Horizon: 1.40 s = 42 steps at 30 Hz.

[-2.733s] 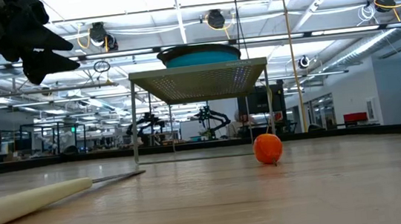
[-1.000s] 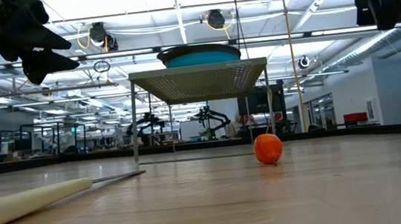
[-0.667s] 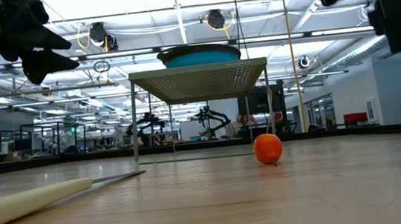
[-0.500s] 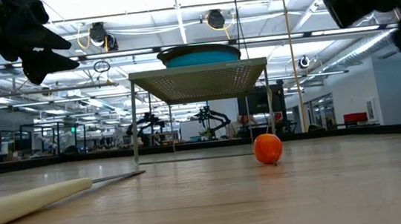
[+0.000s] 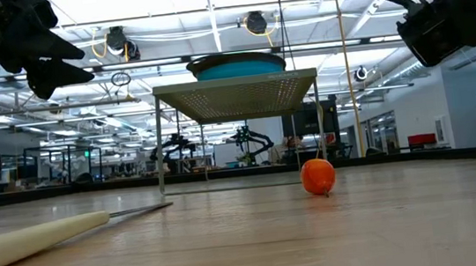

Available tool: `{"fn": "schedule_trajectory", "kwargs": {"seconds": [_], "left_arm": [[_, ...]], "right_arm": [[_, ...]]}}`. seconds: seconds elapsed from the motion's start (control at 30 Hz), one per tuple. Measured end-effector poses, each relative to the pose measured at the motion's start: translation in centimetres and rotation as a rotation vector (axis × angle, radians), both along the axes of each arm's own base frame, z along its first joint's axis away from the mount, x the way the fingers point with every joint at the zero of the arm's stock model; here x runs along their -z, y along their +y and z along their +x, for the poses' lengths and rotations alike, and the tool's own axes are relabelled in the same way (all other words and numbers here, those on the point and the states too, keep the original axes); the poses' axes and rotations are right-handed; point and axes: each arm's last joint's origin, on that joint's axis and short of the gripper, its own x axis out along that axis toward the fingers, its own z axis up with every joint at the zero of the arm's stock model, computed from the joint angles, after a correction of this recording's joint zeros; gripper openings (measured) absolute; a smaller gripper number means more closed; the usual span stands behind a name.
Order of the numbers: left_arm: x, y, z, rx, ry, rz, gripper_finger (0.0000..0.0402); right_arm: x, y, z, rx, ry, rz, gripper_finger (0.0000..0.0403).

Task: Pick & Place Fruit
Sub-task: Put the peach into the blue strainer bowl on the shelf

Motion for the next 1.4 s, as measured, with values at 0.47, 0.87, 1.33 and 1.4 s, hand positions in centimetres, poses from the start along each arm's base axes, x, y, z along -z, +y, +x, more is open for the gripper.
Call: {"fn": "schedule_trajectory", "kwargs": {"seconds": [0.47,0.87,1.33,1.4], "left_arm": [[0.0,0.0,0.0,0.001,0.0,0.003,0.0241],[0.0,0.0,0.0,0.001,0.0,0.003,0.0241],[0.0,0.0,0.0,0.002,0.0,0.003,0.0241],[0.0,0.0,0.0,0.002,0.0,0.003,0.0241]], "right_arm": [[0.0,0.0,0.1,-0.043,-0.042,-0.039,0.0263],[0.4,-0.5,-0.6,0.009,0.028,-0.131,0.0263],[0.1,1.4,-1.0,0.069,-0.047,-0.194,0.0261],[0.4,1.6,-1.1,0.069,-0.03,-0.2,0.0262]]}}
